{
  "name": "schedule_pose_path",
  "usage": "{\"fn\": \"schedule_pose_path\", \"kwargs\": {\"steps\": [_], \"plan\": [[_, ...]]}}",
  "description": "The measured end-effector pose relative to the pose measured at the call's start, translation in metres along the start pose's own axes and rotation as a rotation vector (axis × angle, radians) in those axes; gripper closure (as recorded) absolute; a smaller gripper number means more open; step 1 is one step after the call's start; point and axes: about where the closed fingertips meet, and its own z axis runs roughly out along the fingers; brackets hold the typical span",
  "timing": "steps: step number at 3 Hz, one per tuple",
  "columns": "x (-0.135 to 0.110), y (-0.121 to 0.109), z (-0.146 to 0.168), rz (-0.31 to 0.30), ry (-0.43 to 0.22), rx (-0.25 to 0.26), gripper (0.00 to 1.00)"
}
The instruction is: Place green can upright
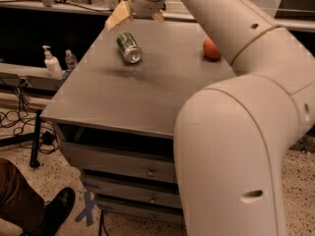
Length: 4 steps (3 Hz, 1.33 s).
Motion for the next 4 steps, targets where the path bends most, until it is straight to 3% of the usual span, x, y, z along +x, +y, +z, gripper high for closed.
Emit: {"fn": "schedule_pose_path", "kwargs": {"steps": [2, 4], "plan": [[-0.013, 0.001, 0.059, 0.023, 0.066, 0.02, 0.0], [-0.012, 0.0, 0.101, -0.025, 0.118, 0.038, 0.0]]}}
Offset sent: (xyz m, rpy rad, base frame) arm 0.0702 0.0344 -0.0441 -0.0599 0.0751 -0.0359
